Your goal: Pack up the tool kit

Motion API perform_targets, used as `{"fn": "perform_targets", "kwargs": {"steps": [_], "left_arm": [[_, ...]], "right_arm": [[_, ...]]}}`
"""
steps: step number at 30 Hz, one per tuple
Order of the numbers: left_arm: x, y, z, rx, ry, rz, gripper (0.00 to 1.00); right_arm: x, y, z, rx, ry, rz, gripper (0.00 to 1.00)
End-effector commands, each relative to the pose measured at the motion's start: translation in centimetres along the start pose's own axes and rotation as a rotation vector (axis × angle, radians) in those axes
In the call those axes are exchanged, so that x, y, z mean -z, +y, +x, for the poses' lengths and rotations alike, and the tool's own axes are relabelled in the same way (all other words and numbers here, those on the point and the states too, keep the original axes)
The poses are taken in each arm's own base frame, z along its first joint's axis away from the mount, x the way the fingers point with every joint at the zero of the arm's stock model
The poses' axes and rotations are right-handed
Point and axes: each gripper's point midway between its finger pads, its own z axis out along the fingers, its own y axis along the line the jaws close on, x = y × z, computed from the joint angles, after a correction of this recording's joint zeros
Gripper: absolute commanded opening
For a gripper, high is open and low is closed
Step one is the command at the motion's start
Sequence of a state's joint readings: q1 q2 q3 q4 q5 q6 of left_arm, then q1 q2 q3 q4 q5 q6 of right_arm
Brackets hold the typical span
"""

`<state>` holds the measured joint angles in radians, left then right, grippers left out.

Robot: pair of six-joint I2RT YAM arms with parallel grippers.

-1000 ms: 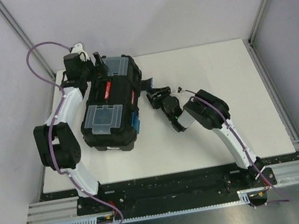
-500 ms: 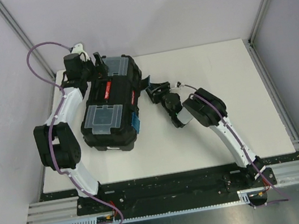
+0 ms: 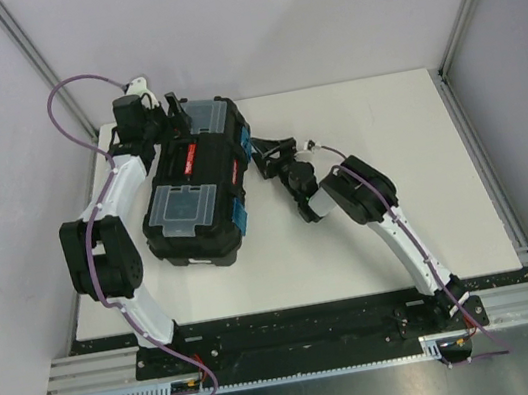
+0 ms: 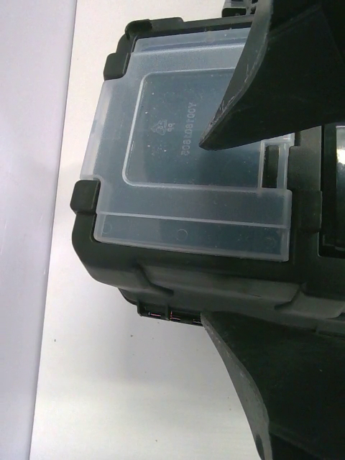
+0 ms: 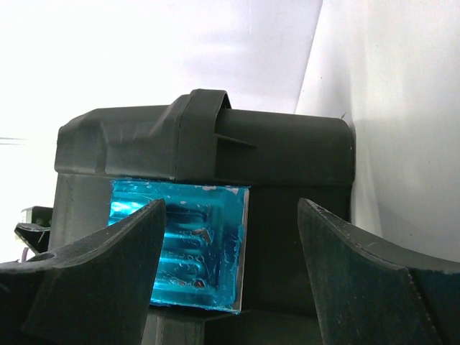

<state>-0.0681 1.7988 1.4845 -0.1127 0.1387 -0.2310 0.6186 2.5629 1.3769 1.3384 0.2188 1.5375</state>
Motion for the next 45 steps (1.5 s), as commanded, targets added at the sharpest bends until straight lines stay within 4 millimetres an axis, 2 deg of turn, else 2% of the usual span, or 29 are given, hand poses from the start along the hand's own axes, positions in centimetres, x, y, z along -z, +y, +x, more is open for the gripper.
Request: {"fn": "perform_targets", "kwargs": {"steps": [1,13,28,32,36,39,45], "left_arm": [[0.5,1.1,5.7,-0.019,0.18,-0.035,0.96],[0.4,0.8,6.1,-0.015,0.191,-0.02,0.96],[0.1,0.4,6.6,-0.011,0.204,0.008,0.96],[0.1,0.2,6.4,-0.008,0.198,0.017,0.96],[0.2,0.1,6.2,-0.01,0.195,0.021,0.96],[0.2,0.0,6.2,-0.012,0.194,0.022,0.96],[0.4,0.3,6.3,-0.017,0.194,0.012,0.96]], "right_arm": [[0.5,7.0,2.1,-0.065,0.078,-0.287,0.78],[1.0,11.0,3.8,-0.084,0.164,-0.352,0.77],[2.5,14.4,5.1,-0.042,0.242,-0.39,0.78],[3.0,12.9,5.9,-0.015,0.288,-0.35,0.79],[3.4,9.8,6.4,0.014,0.31,-0.243,0.86],[3.6,7.6,6.3,0.063,0.298,-0.145,0.87],[4.2,5.3,5.7,0.103,0.271,-0.041,0.8]]}}
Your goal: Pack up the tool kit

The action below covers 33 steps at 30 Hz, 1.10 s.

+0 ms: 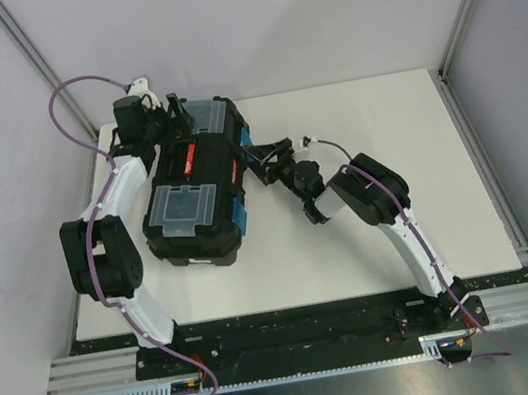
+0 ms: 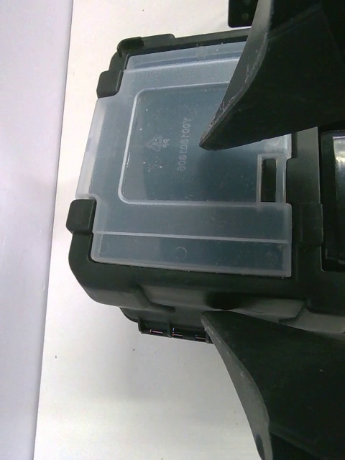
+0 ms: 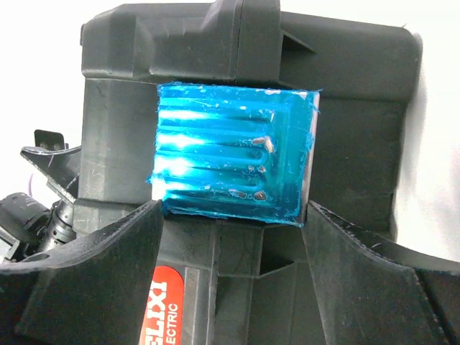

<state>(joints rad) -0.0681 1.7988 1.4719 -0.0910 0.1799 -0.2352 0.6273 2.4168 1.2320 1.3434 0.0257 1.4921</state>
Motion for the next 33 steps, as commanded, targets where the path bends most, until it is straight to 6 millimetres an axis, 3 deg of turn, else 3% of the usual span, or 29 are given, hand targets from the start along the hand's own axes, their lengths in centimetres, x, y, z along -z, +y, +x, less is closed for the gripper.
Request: {"fn": "perform_targets", "kwargs": {"steps": [1,4,14,20,27,33], "left_arm": [[0.5,1.0,6.1,-0.016,0.194,-0.031,0.96],[0.5,1.0,6.2,-0.016,0.197,-0.032,0.96],[0.5,1.2,6.3,-0.019,0.197,-0.041,0.96],[0.4,1.2,6.4,-0.017,0.199,-0.04,0.96],[0.4,1.2,6.7,-0.018,0.207,-0.042,0.96],[0.6,1.3,6.8,-0.023,0.206,-0.048,0.96]], "right_arm": [[0.8,1.7,2.2,0.063,0.068,-0.018,0.8],[1.0,1.2,1.9,0.081,0.061,-0.001,0.79],[0.3,4.2,-0.6,0.244,0.01,-0.034,0.86],[-0.4,4.4,-2.5,0.247,0.014,-0.105,0.87],[-0.5,4.7,-2.6,0.237,0.006,-0.141,0.89],[-0.8,6.5,-1.9,0.25,0.029,-0.205,0.91]]}}
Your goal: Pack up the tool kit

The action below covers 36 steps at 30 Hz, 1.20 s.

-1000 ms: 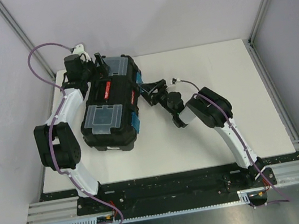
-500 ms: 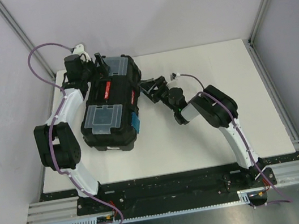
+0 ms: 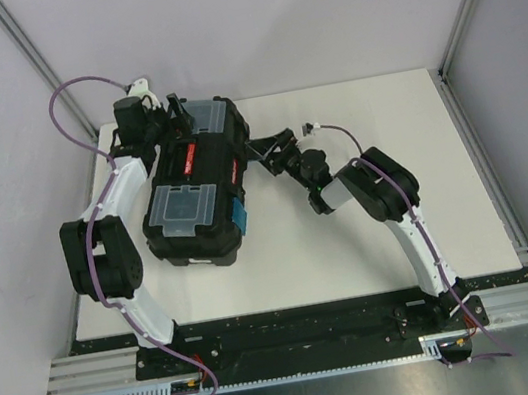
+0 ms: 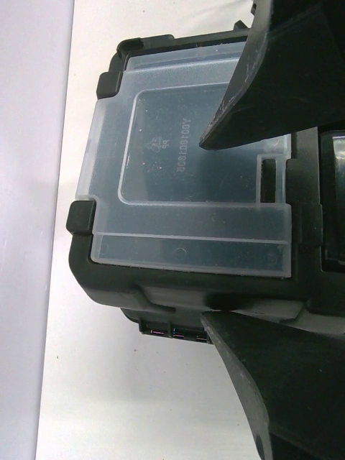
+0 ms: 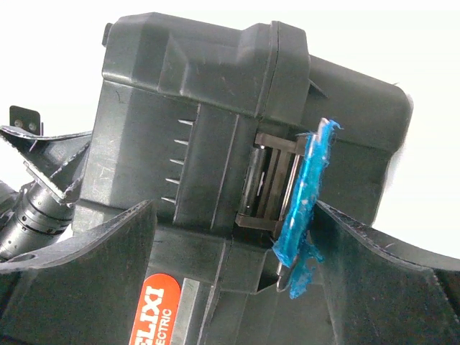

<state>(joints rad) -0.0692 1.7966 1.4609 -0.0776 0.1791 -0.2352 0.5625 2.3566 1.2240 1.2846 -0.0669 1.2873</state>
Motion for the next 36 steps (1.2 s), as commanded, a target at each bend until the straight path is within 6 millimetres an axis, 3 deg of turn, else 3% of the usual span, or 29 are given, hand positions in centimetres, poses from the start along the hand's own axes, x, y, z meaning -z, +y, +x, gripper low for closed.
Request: {"fn": "perform_targets", "kwargs": {"steps": [1,8,12,18,28,36], "left_arm": [[0.7,1.4,6.6,-0.022,0.209,-0.051,0.96],[0.8,1.4,6.7,-0.02,0.211,-0.05,0.96],[0.8,1.3,6.8,-0.021,0.212,-0.048,0.96],[0.8,1.2,6.9,-0.026,0.215,-0.047,0.96],[0.6,0.4,8.1,-0.061,0.24,-0.034,0.96],[0.4,0.0,9.2,-0.059,0.266,-0.015,0.96]], "right_arm": [[-0.6,6.0,-0.6,0.042,-0.019,-0.215,0.91],[-2.1,6.9,0.4,0.115,0.042,-0.166,0.92],[-3.7,5.6,1.6,0.17,0.126,-0.046,0.89],[-5.0,3.9,3.3,0.253,0.21,0.114,0.78],[-6.5,5.8,3.3,0.398,0.27,0.204,0.63],[-7.0,6.1,4.5,0.411,0.335,0.195,0.26]]}}
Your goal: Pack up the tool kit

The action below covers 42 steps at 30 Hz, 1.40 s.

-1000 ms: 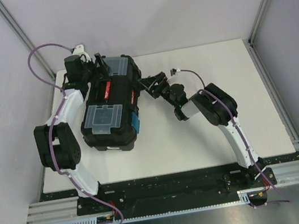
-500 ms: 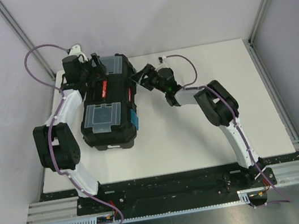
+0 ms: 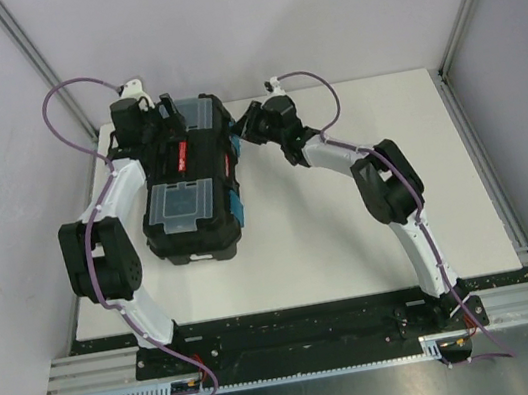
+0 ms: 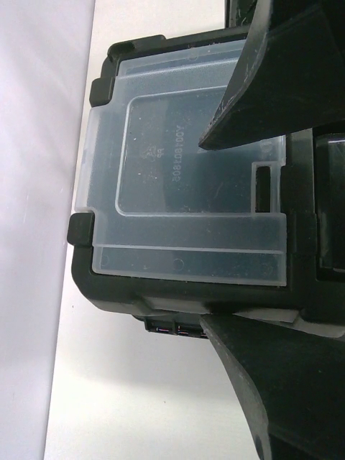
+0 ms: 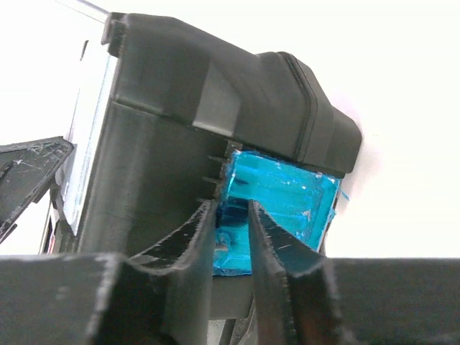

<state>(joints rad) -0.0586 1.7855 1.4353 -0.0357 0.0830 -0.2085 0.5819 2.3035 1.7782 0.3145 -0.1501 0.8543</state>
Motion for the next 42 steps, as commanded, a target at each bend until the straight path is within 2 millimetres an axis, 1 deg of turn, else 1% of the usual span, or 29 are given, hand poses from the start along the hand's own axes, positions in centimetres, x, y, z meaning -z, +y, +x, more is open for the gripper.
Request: {"fn": "perform_targets", "kwargs": {"steps": [1,4,6,13,15,19,21,23,24,25,26,28,29,31,38,42], "left_arm": [[1.0,-2.5,10.0,-0.046,0.316,0.087,0.96],[1.0,-2.7,10.3,-0.047,0.32,0.093,0.96],[1.0,-2.8,10.4,-0.05,0.323,0.095,0.96],[1.1,-3.4,10.1,-0.064,0.315,0.101,0.96],[1.4,-3.5,9.2,-0.073,0.287,0.088,0.96],[2.6,-4.7,5.3,-0.111,0.188,0.084,0.96],[3.1,-5.9,3.3,-0.137,0.139,0.1,0.96],[3.6,-7.2,2.0,-0.161,0.106,0.121,0.96],[3.7,-7.8,1.6,-0.172,0.096,0.13,0.97],[3.8,-8.3,1.5,-0.183,0.09,0.14,0.97],[3.7,-8.7,1.4,-0.193,0.087,0.146,0.97],[3.4,-9.1,1.7,-0.211,0.091,0.146,0.98],[3.3,-9.2,1.9,-0.215,0.096,0.145,0.98],[3.1,-9.2,2.5,-0.218,0.107,0.142,0.98],[2.7,-8.8,3.4,-0.224,0.128,0.123,0.98],[2.5,-8.5,3.8,-0.228,0.136,0.113,0.98]], "right_arm": [[-0.1,4.7,1.9,0.045,0.067,-0.096,0.21],[-0.3,4.8,2.2,0.055,0.086,-0.098,0.07],[-0.3,5.0,2.5,0.061,0.096,-0.1,0.02],[-0.4,5.7,3.7,0.065,0.128,-0.121,0.0],[-0.4,5.6,3.9,0.059,0.132,-0.121,0.0],[-0.4,5.0,4.0,0.036,0.13,-0.12,0.0],[-0.4,4.7,3.9,0.022,0.126,-0.127,0.01],[-0.3,4.5,3.8,0.006,0.122,-0.144,0.05],[-0.2,4.4,3.8,-0.006,0.123,-0.154,0.11],[-0.2,4.2,3.8,-0.021,0.12,-0.167,0.19],[-0.1,4.0,3.7,-0.038,0.116,-0.18,0.29],[0.0,3.2,3.7,-0.073,0.115,-0.186,0.47],[0.0,2.8,3.7,-0.085,0.116,-0.187,0.54],[-0.1,2.0,4.0,-0.099,0.127,-0.184,0.64],[-0.4,0.5,5.9,-0.16,0.183,-0.197,0.8],[-0.4,0.6,6.2,-0.144,0.182,-0.208,0.86]]}}
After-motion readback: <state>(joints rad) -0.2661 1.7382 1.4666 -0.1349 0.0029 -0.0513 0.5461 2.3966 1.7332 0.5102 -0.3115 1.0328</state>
